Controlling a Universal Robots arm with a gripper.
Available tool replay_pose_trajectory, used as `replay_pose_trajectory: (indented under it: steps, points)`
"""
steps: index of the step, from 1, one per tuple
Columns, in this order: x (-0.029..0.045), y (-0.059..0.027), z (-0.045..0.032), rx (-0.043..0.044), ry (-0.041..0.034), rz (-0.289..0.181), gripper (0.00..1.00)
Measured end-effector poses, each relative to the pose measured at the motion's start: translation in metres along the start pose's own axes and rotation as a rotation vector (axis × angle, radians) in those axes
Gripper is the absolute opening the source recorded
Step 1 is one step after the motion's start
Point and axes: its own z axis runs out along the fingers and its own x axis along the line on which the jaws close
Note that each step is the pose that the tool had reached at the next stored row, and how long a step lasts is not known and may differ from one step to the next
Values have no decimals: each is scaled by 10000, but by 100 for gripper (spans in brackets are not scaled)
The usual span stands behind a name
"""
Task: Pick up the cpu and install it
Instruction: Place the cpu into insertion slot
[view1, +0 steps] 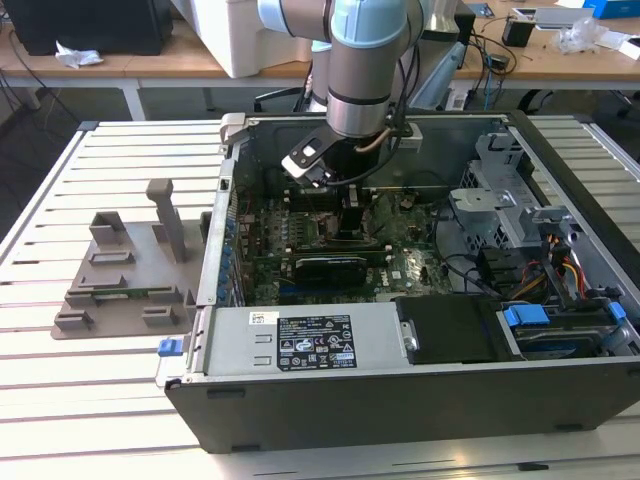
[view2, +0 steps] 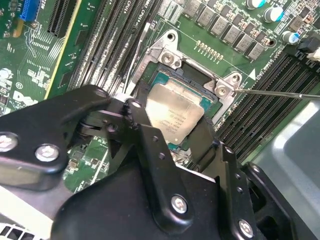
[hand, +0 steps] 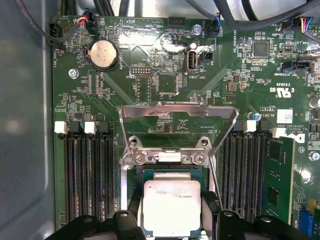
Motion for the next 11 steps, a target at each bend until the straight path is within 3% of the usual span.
replay_pose_trajectory:
  steps: [1,11]
  points:
    - [0,0,0,1,-2,-3,62]
    - [5,30,-1,-4,-30,-143,62]
